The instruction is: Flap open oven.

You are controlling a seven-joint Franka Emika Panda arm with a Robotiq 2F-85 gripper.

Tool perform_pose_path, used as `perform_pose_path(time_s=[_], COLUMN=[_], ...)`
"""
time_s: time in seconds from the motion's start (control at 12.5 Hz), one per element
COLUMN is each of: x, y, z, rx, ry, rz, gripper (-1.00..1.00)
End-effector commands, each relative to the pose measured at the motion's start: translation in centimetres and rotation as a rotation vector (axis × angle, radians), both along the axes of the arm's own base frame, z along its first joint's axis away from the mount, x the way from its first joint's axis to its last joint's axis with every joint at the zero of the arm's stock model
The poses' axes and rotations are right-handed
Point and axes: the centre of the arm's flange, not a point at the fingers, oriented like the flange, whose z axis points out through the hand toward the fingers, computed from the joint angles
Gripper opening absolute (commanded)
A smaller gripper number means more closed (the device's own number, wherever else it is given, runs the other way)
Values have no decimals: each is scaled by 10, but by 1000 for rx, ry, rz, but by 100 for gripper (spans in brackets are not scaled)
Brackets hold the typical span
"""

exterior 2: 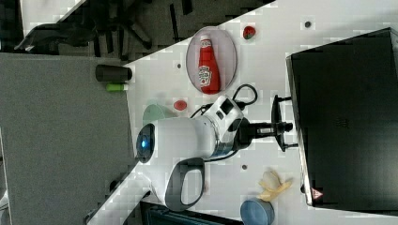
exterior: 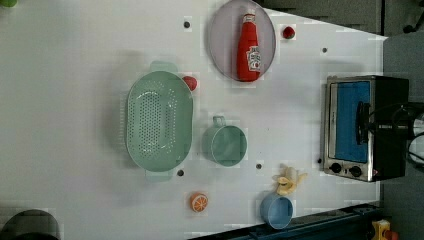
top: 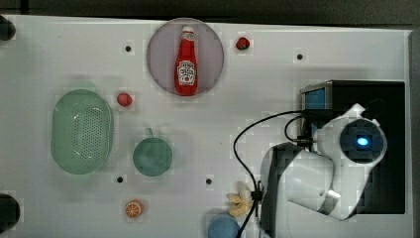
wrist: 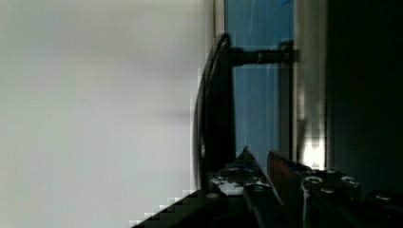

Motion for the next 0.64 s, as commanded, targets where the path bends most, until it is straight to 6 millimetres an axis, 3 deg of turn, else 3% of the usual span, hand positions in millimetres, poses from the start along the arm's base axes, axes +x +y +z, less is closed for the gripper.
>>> perform_pose_path(time_s=[0.08, 0.64], x=[14, 20], y=[59, 141], z=[-21, -70], rx=[-24, -222], ry=[24, 68], rz=[10, 44], gripper=[-65, -65])
